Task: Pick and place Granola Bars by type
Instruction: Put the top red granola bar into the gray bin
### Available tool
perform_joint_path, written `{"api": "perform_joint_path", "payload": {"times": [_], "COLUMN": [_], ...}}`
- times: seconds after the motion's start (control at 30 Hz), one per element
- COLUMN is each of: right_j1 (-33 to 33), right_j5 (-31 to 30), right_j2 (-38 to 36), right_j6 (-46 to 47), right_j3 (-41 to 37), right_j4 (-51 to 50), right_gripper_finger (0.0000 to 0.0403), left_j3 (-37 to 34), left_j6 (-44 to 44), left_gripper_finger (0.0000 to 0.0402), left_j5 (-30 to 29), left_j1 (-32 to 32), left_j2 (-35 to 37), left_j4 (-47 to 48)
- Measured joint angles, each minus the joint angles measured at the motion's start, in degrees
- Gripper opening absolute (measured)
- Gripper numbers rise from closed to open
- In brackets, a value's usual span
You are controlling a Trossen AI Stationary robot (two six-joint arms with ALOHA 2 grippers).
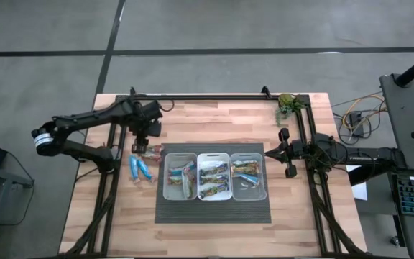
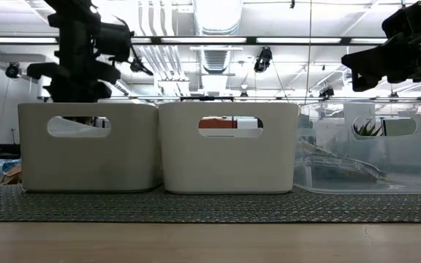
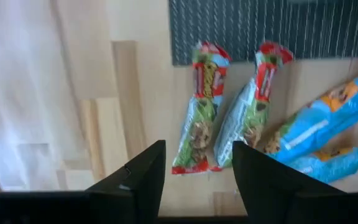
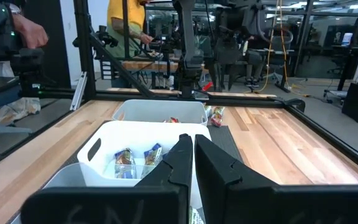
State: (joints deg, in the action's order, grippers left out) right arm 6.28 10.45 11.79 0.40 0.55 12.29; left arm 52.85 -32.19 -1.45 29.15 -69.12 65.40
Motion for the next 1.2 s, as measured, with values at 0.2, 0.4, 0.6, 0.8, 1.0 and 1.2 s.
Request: {"api": "perform_joint_path", "payload": {"times": [0.2, 0.4, 0.6, 0.8, 1.0, 1.2], "right_j1": [-0.01, -0.01, -0.01, -0.01, -0.01, 0.01], "right_j5": [-0.02, 0.01, -0.01, 0.01, 0.01, 0.01], "right_j2": [0.0, 0.0, 0.0, 0.0, 0.0, 0.0], "right_j6": [0.0, 0.0, 0.0, 0.0, 0.0, 0.0], "right_j3": [0.01, 0.01, 0.01, 0.01, 0.01, 0.01], "right_j4": [-0.02, 0.01, 0.0, 0.01, 0.0, -0.02], "right_gripper_finger": [0.0009, 0.0009, 0.0009, 0.0009, 0.0009, 0.0009], "left_j3": [-3.92, -6.98, -8.84, -10.35, -11.72, -12.94], "left_j6": [-1.95, -3.47, -3.49, -3.42, -3.25, -2.99], "left_gripper_finger": [0.0167, 0.0167, 0.0167, 0.0167, 0.0167, 0.0167], "left_j5": [0.02, 0.04, 0.07, 0.09, 0.25, 0.26], "left_j1": [0.02, 0.34, 0.65, 0.68, 0.68, 0.76], "left_j2": [-0.06, -0.52, -1.91, -3.12, -3.92, -4.2], "left_j4": [-4.09, -7.91, -8.72, -10.44, -11.09, -12.19]}}
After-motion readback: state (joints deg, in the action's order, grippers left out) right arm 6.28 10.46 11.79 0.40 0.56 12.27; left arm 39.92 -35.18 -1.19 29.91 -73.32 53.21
